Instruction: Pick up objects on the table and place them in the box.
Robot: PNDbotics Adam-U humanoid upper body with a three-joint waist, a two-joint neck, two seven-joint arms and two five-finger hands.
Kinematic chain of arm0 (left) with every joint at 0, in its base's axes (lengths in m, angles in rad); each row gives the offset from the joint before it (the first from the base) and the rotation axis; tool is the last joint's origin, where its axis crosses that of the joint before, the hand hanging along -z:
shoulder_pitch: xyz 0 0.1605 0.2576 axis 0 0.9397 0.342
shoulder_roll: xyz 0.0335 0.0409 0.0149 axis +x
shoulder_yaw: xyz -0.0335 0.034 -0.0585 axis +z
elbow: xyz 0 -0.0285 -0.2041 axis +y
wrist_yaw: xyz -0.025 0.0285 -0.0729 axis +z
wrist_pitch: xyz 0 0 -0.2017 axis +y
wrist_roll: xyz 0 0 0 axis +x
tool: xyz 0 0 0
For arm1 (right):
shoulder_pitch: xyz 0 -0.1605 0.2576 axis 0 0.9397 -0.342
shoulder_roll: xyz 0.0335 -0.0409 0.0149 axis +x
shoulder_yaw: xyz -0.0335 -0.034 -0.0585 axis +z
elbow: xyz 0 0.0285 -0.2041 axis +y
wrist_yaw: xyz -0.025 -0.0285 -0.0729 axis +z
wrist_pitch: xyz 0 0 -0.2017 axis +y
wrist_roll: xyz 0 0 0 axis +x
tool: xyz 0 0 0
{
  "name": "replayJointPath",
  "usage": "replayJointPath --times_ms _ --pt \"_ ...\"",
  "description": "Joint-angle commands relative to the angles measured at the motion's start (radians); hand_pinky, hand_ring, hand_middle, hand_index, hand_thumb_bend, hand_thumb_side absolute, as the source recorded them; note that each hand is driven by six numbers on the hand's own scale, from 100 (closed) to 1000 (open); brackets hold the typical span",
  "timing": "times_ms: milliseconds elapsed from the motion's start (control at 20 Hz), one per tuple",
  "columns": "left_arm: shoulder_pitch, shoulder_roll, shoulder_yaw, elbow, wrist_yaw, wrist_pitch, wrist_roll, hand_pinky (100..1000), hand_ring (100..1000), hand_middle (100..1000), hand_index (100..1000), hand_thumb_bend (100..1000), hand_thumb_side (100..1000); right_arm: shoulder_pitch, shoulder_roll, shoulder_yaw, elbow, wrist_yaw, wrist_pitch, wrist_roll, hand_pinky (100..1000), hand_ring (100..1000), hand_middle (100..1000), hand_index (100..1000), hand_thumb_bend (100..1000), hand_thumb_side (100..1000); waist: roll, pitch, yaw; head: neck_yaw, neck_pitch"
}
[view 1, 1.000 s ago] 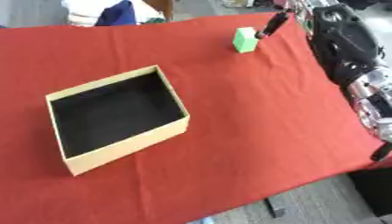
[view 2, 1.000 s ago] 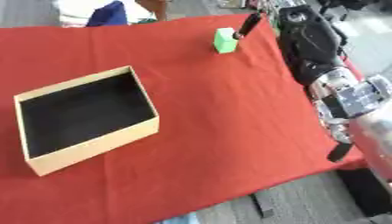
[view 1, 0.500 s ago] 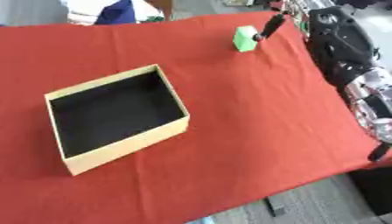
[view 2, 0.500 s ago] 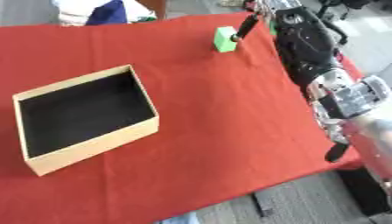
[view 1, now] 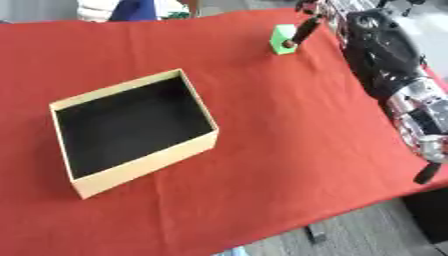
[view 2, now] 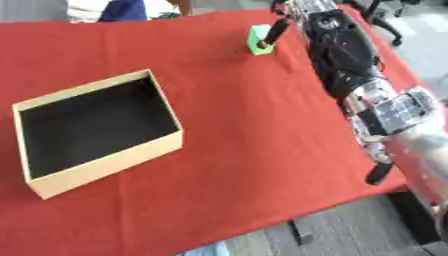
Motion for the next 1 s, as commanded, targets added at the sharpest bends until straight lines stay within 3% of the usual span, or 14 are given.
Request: replayJointPath --times_ms 50,450,650,850,1000 --pt "-0.014 0.016 0.004 -0.019 -0.001 -0.002 -0.003 676 648 600 805 100 637 -0.017 -0.032 -0.010 -0.003 -0.015 0.008 -0.008 888 931 1000 1000 439 568 0.005 -0.011 0.004 -0.006 -0.013" --pt "-0.017 0.011 0.003 -0.019 -0.001 -0.003 -0.005 676 648 600 806 100 640 -0.013 -0.036 -0.019 0.018 -0.038 0.032 -0.023 869 912 1000 1000 370 550 0.012 0.008 0.011 -0.013 -0.020" --pt "-0.019 0.011 0.002 -0.019 -0.001 -0.004 -0.008 676 648 601 806 100 643 -0.010 -0.038 -0.023 0.028 -0.051 0.043 -0.031 835 886 994 1000 315 491 0.015 0.010 0.010 -0.015 -0.023" --pt "-0.019 0.011 0.002 -0.019 0.000 -0.004 -0.009 676 649 601 806 100 639 -0.007 -0.039 -0.027 0.029 -0.068 0.055 -0.061 736 791 961 1000 204 444 0.017 0.008 0.008 -0.017 -0.025" --pt "-0.020 0.012 0.001 -0.019 0.000 -0.004 -0.010 677 649 602 806 100 638 -0.007 -0.039 -0.028 0.026 -0.086 0.063 -0.087 676 688 884 1000 100 396 0.017 0.004 0.005 -0.019 -0.025"
